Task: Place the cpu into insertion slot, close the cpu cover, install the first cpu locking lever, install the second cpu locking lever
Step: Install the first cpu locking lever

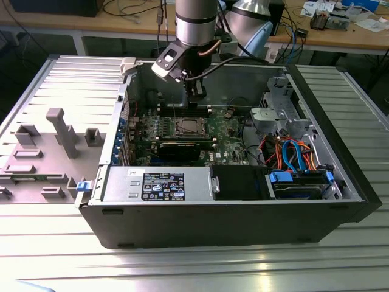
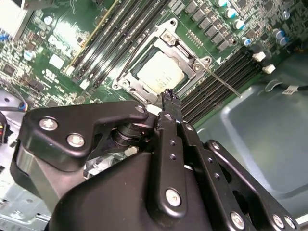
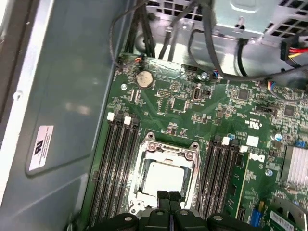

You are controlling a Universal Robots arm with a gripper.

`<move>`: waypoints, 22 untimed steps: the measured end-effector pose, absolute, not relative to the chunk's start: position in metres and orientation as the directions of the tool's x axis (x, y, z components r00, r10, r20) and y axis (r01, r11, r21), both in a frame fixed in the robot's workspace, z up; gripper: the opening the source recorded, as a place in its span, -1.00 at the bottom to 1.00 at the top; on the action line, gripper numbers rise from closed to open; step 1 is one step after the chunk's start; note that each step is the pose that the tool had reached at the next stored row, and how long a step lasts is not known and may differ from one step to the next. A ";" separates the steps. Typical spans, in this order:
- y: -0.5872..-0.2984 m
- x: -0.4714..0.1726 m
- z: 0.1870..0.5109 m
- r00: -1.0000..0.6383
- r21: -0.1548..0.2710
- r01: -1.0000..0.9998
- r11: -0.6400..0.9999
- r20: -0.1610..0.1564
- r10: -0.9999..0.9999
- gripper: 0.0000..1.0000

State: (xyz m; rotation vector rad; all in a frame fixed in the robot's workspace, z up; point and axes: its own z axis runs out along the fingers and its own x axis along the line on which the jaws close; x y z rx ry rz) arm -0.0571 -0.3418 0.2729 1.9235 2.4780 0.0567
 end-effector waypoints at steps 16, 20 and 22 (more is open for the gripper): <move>-0.342 -0.057 0.276 -0.513 0.031 0.858 0.513 0.019 0.858 -0.79; -0.342 -0.057 0.276 -0.566 0.031 0.824 0.565 0.019 0.824 -0.79; -0.342 -0.057 0.276 -0.604 0.031 0.797 0.603 0.019 0.797 -0.79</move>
